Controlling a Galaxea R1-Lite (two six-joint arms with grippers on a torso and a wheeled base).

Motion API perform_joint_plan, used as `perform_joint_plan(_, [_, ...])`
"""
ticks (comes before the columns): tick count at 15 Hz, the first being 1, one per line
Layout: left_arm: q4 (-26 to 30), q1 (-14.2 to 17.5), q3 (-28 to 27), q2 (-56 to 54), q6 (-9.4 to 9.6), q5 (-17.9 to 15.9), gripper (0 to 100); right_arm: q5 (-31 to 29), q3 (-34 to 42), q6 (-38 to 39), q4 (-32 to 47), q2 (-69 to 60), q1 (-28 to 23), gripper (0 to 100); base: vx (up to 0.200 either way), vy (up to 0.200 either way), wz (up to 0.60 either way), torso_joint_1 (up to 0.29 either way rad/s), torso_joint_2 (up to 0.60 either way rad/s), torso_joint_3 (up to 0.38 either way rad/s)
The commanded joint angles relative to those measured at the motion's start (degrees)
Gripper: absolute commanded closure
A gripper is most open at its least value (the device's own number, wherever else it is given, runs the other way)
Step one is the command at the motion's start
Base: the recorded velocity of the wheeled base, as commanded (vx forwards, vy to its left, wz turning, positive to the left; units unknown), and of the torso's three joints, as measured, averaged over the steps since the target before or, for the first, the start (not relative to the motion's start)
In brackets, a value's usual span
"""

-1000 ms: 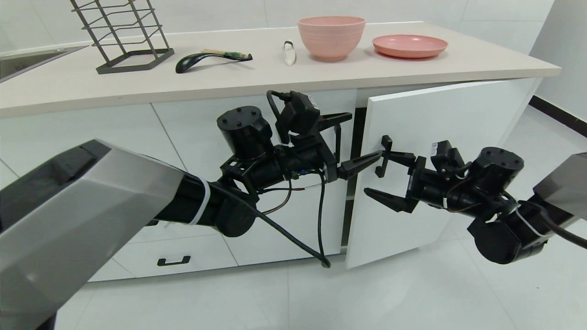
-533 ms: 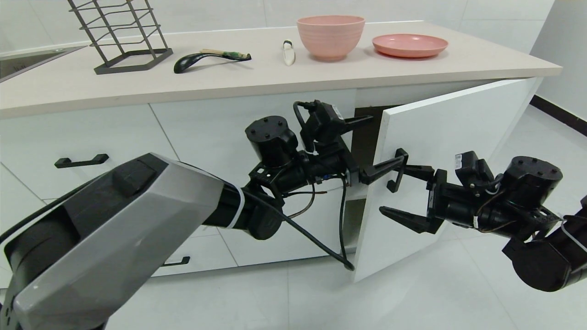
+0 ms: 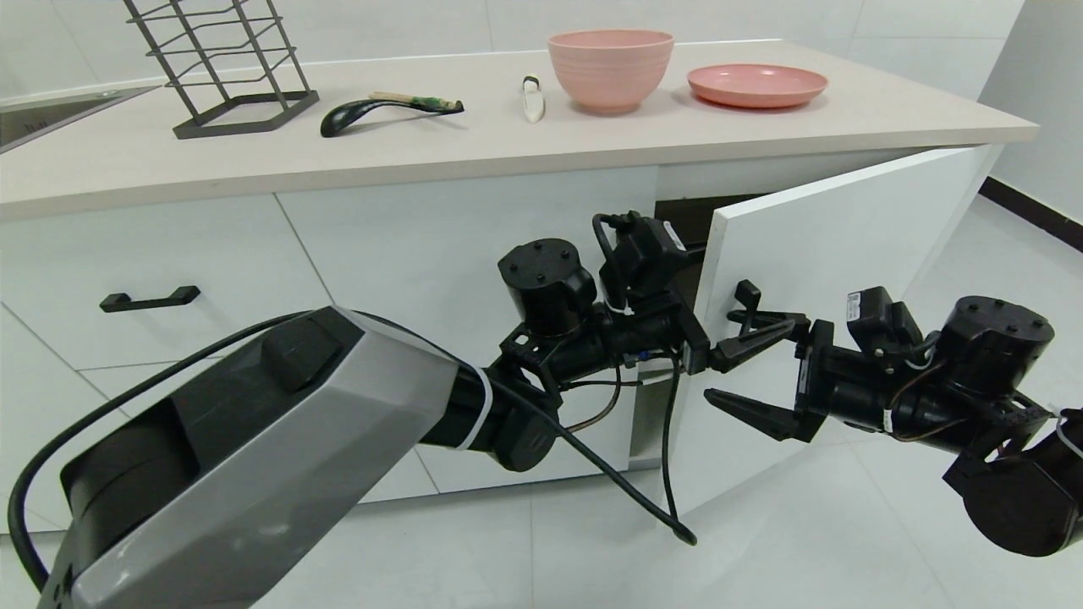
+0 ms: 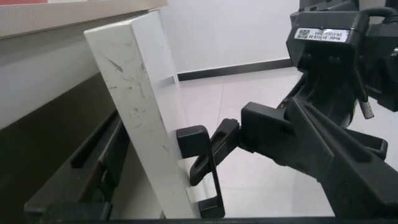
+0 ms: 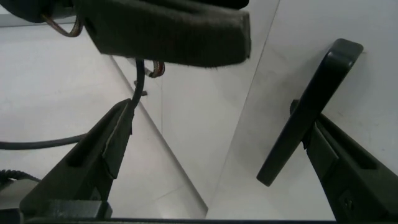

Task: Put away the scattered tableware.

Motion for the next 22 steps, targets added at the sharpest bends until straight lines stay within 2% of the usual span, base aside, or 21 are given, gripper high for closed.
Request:
perform_joint_plan(1, [0.04, -1.20, 0.02, 0.34, 0.01, -0.14, 0, -1.54, -0.06, 0.10, 0.23, 0.60, -0.40, 0, 0.000, 0.000, 0.00, 0.000, 0.00, 0.000])
perform_joint_plan(6, [0.13, -1.37, -0.07, 0.86, 0.01, -0.14, 0, -2.59, -0.24, 0.10, 0.32, 1.48, -4.00, 0, 0.000, 0.000, 0.00, 0.000, 0.00, 0.000])
perform_joint_plan(9, [0.40, -1.37, -2.97, 1.48, -0.08, -0.32, 0, -3.03, -0.15, 0.10, 0.32, 2.01, -5.58, 0, 0.000, 0.000, 0.00, 0.000, 0.00, 0.000])
perform_joint_plan(11, [0.75, -1.37, -4.47, 2.44, -1.22, -0.32, 0, -3.03, -0.06, 0.10, 0.32, 2.19, -5.58, 0, 0.000, 0.000, 0.00, 0.000, 0.00, 0.000])
perform_joint_plan(15, [1.10, -1.55, -6.40, 4.47, -1.22, -0.32, 0, -3.21, 1.61, 0.10, 0.32, 0.08, -6.29, 0, 0.000, 0.000, 0.00, 0.000, 0.00, 0.000])
perform_joint_plan(17, [1.01, -1.55, -6.40, 4.29, -1.22, -0.14, 0, -3.47, 4.68, 0.27, 0.32, -3.97, -6.64, 0, 0.000, 0.000, 0.00, 0.000, 0.00, 0.000])
perform_joint_plan(19, [1.10, -1.55, -6.40, 4.20, -1.31, 0.39, 0, -6.20, 9.08, 0.45, 0.50, -8.71, -7.34, 0, 0.000, 0.000, 0.00, 0.000, 0.00, 0.000])
perform_joint_plan(20, [1.10, -1.81, -6.31, 4.11, -1.92, 2.32, 0, -7.52, 14.70, 0.45, 1.02, -13.90, -7.34, 0, 0.000, 0.000, 0.00, 0.000, 0.00, 0.000])
perform_joint_plan(22, [0.75, -2.34, -6.40, 4.11, -5.18, 4.96, 0, -8.13, 22.44, 0.45, 1.20, -21.81, -8.66, 0, 0.000, 0.000, 0.00, 0.000, 0.00, 0.000])
